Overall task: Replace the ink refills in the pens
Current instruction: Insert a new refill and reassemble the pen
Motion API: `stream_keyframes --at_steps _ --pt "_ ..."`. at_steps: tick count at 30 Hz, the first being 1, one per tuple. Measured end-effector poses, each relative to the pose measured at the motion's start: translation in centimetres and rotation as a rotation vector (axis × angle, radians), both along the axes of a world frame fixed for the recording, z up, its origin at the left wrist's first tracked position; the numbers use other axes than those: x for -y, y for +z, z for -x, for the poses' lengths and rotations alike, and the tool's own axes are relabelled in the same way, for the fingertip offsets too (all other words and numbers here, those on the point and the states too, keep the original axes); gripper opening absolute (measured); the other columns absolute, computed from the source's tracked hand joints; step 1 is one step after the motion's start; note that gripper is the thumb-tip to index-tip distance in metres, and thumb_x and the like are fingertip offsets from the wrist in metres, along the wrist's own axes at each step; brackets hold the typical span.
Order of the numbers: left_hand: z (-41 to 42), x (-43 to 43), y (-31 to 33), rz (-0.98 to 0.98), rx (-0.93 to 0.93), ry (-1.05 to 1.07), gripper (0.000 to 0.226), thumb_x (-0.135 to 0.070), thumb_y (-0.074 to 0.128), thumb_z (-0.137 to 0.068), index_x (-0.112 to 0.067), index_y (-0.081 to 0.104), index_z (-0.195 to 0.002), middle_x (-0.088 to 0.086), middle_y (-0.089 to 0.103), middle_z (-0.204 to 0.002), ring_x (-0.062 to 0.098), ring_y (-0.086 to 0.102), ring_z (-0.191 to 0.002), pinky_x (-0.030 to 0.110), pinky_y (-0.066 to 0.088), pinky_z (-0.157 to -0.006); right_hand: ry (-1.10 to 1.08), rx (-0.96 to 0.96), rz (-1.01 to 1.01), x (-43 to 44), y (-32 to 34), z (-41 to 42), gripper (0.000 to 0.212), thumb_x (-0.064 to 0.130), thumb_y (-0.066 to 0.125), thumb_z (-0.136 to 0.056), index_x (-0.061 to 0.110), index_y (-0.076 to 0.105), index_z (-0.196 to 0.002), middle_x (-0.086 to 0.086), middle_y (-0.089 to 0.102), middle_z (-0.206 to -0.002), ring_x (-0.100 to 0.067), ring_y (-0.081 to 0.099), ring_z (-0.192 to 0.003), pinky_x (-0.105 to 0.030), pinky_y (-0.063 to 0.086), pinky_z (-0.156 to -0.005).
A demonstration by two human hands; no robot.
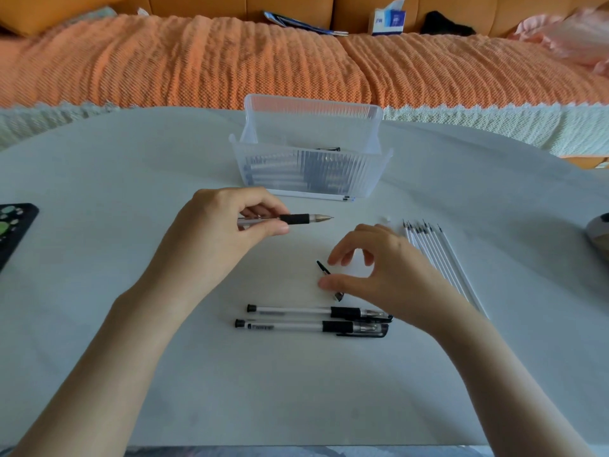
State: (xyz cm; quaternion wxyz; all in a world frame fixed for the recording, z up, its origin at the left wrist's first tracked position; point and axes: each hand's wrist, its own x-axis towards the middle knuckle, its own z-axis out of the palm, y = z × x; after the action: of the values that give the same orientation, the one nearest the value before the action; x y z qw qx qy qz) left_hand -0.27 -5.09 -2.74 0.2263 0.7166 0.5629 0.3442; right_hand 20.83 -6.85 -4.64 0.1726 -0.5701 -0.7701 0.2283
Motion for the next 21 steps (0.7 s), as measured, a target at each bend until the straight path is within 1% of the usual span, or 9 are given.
stream_keyframes --at_steps 2,4,6,8,10,12,15,18,21 --pt "-0.1 0.0 0.0 0.006 -0.002 -0.002 0.010 -0.027 0.077 -0.073 -0.032 0.071 -0.079 -0.017 0.067 -0.073 -0.004 0.060 -0.074 0.011 0.043 -0.067 0.048 0.039 -0.007 0.1 -0.1 0.3 0.017 0.043 0.070 -0.076 0.031 0.065 -0.085 0.016 0.057 -0.085 0.005 0.042 -0.080 -0.013 0.036 -0.069" --pt "-0.2 0.1 0.0 0.016 0.000 -0.009 0.010 -0.026 0.077 -0.072 -0.031 0.071 -0.079 -0.017 0.067 -0.072 -0.005 0.059 -0.073 0.007 0.040 -0.065 0.044 0.033 -0.022 0.1 -0.2 0.5 0.010 0.037 0.069 -0.080 0.030 0.065 -0.085 0.016 0.060 -0.085 0.006 0.044 -0.079 -0.014 0.037 -0.068" --pt "-0.1 0.1 0.1 0.030 0.010 -0.016 0.010 -0.026 0.077 -0.072 -0.031 0.071 -0.078 -0.016 0.067 -0.071 -0.004 0.059 -0.072 0.007 0.040 -0.065 -0.044 -0.089 -0.041 -0.1 0.0 0.2 0.008 0.034 0.069 -0.080 0.028 0.065 -0.083 0.015 0.064 -0.080 0.002 0.053 -0.075 -0.015 0.040 -0.065" --pt "0.0 0.1 0.3 0.038 0.023 -0.024 0.011 -0.025 0.077 -0.072 -0.032 0.071 -0.078 -0.017 0.067 -0.075 -0.003 0.059 -0.073 0.006 0.039 -0.066 -0.146 -0.281 -0.033 -0.5 0.5 -0.5 0.008 0.028 0.072 -0.079 0.025 0.065 -0.082 0.010 0.068 -0.071 -0.002 0.059 -0.066 -0.012 0.042 -0.059" --pt "0.1 0.2 0.4 0.040 0.027 -0.025 0.011 -0.024 0.077 -0.073 -0.032 0.071 -0.079 -0.015 0.067 -0.074 -0.003 0.059 -0.075 0.005 0.039 -0.067 -0.184 -0.424 -0.014 -0.7 0.9 -1.1 0.009 0.022 0.073 -0.078 0.024 0.064 -0.081 0.005 0.069 -0.068 -0.007 0.060 -0.059 -0.018 0.046 -0.060" --pt "0.1 0.2 0.5 0.044 0.022 -0.020 0.011 -0.024 0.077 -0.073 -0.031 0.072 -0.079 -0.014 0.068 -0.072 -0.003 0.059 -0.075 0.004 0.038 -0.066 -0.184 -0.486 -0.006 -0.9 1.0 -1.5 0.009 0.017 0.072 -0.078 0.024 0.066 -0.081 0.005 0.067 -0.067 -0.008 0.059 -0.056 -0.020 0.045 -0.059" --pt "-0.2 0.3 0.6 0.051 0.025 -0.021 0.011 -0.023 0.077 -0.072 -0.029 0.073 -0.080 -0.015 0.067 -0.072 -0.007 0.057 -0.071 0.002 0.037 -0.065 -0.165 -0.550 0.005 -0.9 1.0 -1.2 0.011 0.010 0.069 -0.080 0.020 0.067 -0.084 0.009 0.067 -0.064 -0.004 0.058 -0.056 -0.015 0.042 -0.057" --pt "-0.4 0.4 0.6 0.062 0.024 -0.025 0.011 -0.022 0.077 -0.072 -0.027 0.073 -0.080 -0.015 0.066 -0.071 -0.009 0.056 -0.068 0.001 0.036 -0.063 -0.162 -0.599 0.010 -0.8 1.0 -0.8 0.013 0.006 0.065 -0.084 0.019 0.066 -0.087 0.004 0.069 -0.066 -0.003 0.054 -0.053 -0.015 0.042 -0.055" --pt "-0.5 0.4 0.6 0.072 0.028 -0.020 0.011 -0.022 0.078 -0.072 -0.027 0.073 -0.080 -0.015 0.066 -0.071 -0.009 0.055 -0.066 0.002 0.036 -0.063 -0.172 -0.647 -0.003 -0.8 1.1 -0.6 0.014 0.004 0.063 -0.085 0.017 0.066 -0.087 0.001 0.071 -0.071 -0.004 0.060 -0.058 -0.016 0.043 -0.054"
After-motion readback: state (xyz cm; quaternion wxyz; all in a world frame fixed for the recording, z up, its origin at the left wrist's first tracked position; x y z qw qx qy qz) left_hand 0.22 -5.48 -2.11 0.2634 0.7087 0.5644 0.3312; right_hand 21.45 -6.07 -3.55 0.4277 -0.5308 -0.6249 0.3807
